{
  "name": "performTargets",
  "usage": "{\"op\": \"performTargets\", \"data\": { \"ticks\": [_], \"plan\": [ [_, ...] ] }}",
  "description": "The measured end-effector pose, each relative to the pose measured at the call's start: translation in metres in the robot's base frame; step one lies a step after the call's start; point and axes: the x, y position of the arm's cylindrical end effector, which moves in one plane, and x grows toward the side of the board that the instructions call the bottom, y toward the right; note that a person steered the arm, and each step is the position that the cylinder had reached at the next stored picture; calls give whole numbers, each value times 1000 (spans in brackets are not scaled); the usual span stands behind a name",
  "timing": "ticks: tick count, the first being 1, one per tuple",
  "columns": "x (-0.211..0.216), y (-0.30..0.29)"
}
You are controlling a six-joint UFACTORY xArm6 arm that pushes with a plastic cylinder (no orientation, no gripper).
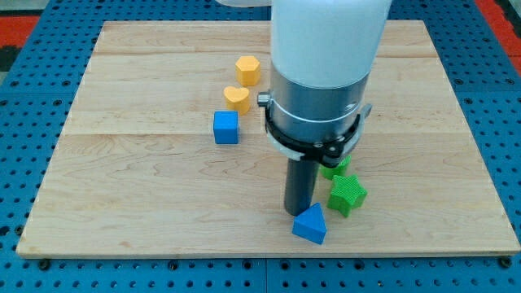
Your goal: Move the yellow heart closer to the red star
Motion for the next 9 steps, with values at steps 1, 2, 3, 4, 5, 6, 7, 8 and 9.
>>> {"op": "performTargets", "data": {
  "ticks": [1, 2, 3, 4, 5, 6, 7, 8, 9],
  "plan": [
    [13, -27],
    [23, 3],
    [23, 28],
    [26, 36],
    [27, 36],
    [-3, -4],
    [-67, -56],
    [-89, -131],
    [-102, -148]
  ]
}}
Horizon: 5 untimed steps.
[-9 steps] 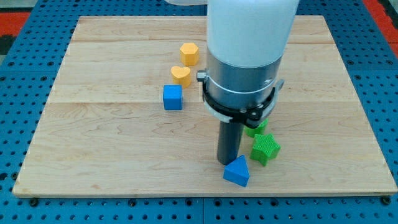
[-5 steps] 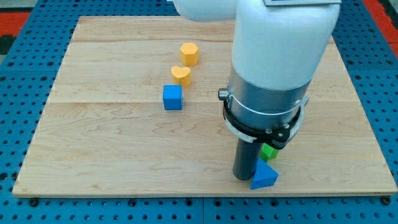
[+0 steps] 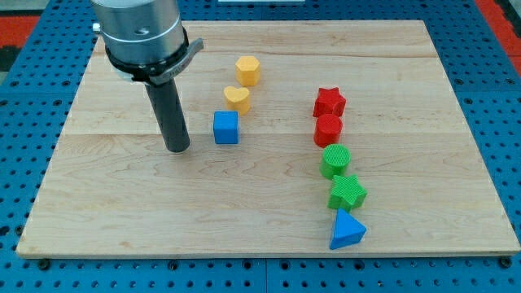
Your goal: Move the yellow heart closer to the red star
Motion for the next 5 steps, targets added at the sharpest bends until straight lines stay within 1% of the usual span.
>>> {"op": "performTargets", "data": {
  "ticks": [2, 4, 5],
  "plan": [
    [-24, 9],
    [-76, 49],
    [-92, 91]
  ]
}}
